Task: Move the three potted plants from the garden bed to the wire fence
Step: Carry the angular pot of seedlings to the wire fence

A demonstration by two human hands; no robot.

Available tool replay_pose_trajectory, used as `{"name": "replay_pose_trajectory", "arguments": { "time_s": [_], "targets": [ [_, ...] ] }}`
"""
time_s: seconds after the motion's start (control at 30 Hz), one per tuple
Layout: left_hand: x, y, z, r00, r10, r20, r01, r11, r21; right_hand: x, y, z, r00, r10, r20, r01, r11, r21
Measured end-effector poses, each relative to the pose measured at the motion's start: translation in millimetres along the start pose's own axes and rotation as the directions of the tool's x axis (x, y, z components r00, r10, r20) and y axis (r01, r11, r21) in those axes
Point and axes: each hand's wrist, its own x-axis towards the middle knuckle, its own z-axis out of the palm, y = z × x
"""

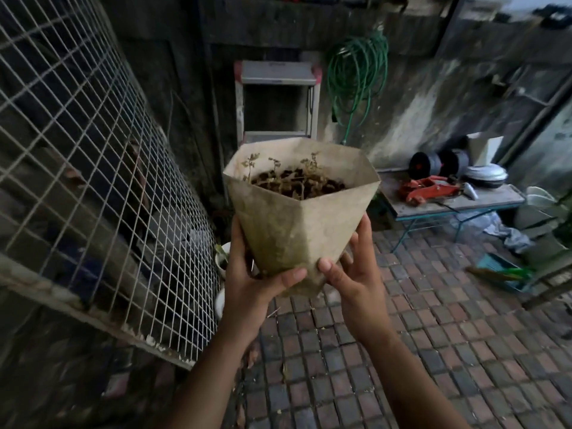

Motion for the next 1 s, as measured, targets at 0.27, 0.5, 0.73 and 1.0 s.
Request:
{"name": "replay_pose_trajectory", "arguments": {
  "time_s": [0.27, 0.5, 0.73, 1.0],
  "targets": [
    [102.2, -46.6, -3.9, 0.998, -0.013, -0.065, 0.011, 1.0, -0.028, 110.5, 57.2, -7.0, 0.997, 0.033, 0.07, -0.034, 0.999, 0.007],
    [178.5, -77.7, -14.6, 0.964, -0.033, -0.265, 0.024, 0.999, -0.037, 208.2, 123.0, -6.1, 0.967, 0.176, 0.187, -0.191, 0.979, 0.066],
    [234.4, -129.7, 1.3, 0.756, 0.082, -0.65, -0.052, 0.997, 0.065, 334.0, 197.2, -2.2, 0.77, 0.172, 0.615, -0.245, 0.969, 0.036],
    [236.9, -161.6, 28.0, 0.344, 0.144, -0.928, 0.018, 0.987, 0.16, 384.1, 248.2, 28.3, 0.432, 0.151, 0.889, -0.398, 0.917, 0.037]
  ]
}}
